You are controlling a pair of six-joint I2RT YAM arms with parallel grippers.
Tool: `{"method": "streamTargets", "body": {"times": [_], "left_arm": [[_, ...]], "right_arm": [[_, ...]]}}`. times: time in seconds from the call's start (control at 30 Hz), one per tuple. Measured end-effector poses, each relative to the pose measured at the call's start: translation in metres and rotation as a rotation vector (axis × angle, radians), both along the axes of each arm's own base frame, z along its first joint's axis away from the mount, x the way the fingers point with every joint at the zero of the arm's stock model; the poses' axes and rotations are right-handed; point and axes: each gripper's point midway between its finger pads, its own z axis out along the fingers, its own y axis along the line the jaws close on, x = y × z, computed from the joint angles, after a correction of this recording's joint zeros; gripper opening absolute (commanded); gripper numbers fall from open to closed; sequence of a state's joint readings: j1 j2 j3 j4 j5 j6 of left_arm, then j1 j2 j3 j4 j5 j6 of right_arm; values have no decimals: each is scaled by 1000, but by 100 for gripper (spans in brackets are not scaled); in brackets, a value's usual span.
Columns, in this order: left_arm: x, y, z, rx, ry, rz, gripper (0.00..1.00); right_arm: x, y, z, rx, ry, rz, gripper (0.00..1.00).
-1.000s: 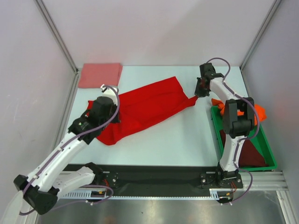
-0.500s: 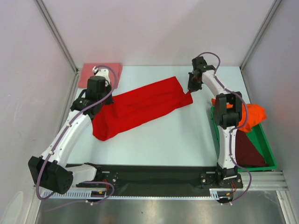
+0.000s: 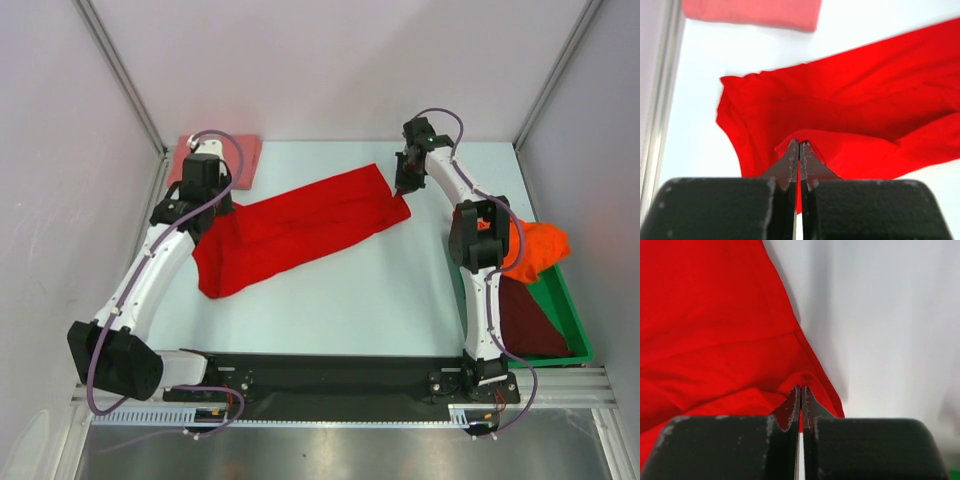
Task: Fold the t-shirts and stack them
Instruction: Fold the tshirt
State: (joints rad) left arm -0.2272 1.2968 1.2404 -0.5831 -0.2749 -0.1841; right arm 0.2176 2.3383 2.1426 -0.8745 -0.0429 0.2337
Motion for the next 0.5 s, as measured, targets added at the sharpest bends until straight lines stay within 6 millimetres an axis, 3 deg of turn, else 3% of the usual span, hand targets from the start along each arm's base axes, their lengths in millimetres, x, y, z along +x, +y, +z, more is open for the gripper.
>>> {"method": "streamTargets", "body": {"times": [0.27, 0.4, 0.5], "left_arm": [[-2, 27, 14, 14, -32, 105, 0], [8, 35, 20, 14, -37, 138, 0], [18, 34, 13, 19, -14, 139, 0]], "right_arm": [[2, -1, 0, 7, -4, -2, 0], [3, 0, 1, 24, -7, 2, 0], [7, 2, 5, 40, -15, 7, 0]]}}
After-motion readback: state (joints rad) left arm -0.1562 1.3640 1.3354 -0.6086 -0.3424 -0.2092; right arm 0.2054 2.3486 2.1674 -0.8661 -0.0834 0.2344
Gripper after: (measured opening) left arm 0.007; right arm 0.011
